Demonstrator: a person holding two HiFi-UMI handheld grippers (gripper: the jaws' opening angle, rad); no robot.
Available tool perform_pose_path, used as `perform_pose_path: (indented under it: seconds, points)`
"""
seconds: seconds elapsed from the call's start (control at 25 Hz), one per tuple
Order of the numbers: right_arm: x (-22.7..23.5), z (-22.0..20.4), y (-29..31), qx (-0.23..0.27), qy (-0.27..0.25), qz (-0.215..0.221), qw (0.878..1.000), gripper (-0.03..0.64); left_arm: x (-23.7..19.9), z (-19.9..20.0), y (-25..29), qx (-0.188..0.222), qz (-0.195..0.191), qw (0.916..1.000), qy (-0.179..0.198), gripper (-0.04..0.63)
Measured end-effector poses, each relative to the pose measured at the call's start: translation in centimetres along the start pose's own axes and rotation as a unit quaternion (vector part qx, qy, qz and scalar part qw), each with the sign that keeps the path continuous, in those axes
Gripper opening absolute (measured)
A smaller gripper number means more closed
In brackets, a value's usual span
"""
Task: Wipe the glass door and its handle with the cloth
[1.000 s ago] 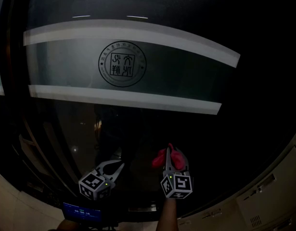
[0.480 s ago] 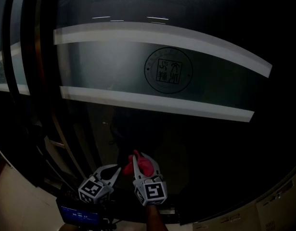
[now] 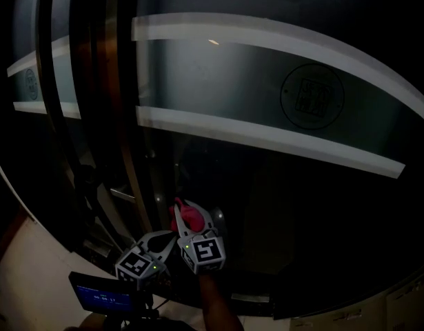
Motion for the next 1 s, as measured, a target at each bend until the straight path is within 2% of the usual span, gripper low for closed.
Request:
perform_pose_path:
  seconds: [0.16, 0.4, 0.72, 1.0]
  points:
    - [1.4, -0.7, -2.1, -0.008, -0.007, -0.018, 1.0, 0.058, 1.5, 0.1, 1.7, 0.002, -0.021, 0.9998, 0.003, 0.005]
    - [9.0, 0.4, -10.6, -0.009, -0.032, -0.088, 0.996, 0.058, 7.9, 0.2, 7.2, 0.006, -0.075, 0.9971, 0.0, 0.005]
    - [21.1, 3.1, -25.4, -0.015, -0.069, -0.233, 0.97, 0.058, 19.1, 1.7, 14.6, 0.02, -0.171, 0.9851, -0.006, 0.005]
    - [27.3, 5.0, -34.6, -0.032, -0.088, -0.303, 0.948, 0.058, 25.1, 2.3, 17.9, 0.03, -0.207, 0.9779, -0.005, 0.005]
Point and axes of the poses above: the fingertips, and each gripper's own axes: y forward along the fingers, x to its right, z out of its top, the point moved 3 cm from there along -y, backward along the fingers
